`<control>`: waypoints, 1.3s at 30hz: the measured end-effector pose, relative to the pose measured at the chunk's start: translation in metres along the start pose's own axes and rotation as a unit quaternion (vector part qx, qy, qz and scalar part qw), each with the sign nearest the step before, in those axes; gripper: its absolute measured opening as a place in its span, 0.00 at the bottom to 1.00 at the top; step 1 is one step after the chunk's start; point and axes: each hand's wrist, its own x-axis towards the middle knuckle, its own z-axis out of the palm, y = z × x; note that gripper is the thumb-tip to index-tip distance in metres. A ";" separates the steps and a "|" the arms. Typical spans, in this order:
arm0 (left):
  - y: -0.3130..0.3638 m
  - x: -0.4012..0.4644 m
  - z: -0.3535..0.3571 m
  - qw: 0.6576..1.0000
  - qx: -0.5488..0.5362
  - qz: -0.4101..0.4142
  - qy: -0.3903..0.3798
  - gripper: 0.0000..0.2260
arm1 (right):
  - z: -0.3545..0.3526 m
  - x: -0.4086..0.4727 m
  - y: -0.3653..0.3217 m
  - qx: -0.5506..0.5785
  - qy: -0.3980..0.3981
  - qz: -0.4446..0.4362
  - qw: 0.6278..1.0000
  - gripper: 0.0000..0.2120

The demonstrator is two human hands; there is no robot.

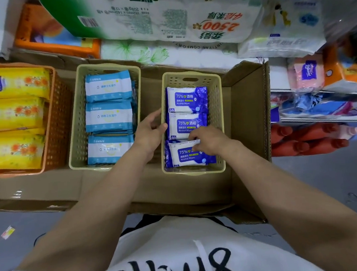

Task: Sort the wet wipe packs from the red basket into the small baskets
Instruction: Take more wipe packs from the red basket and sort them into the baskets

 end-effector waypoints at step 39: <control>0.009 -0.018 -0.023 0.975 -0.050 0.044 0.212 0.15 | 0.022 -0.003 -0.015 -0.086 0.018 -0.028 0.996 0.25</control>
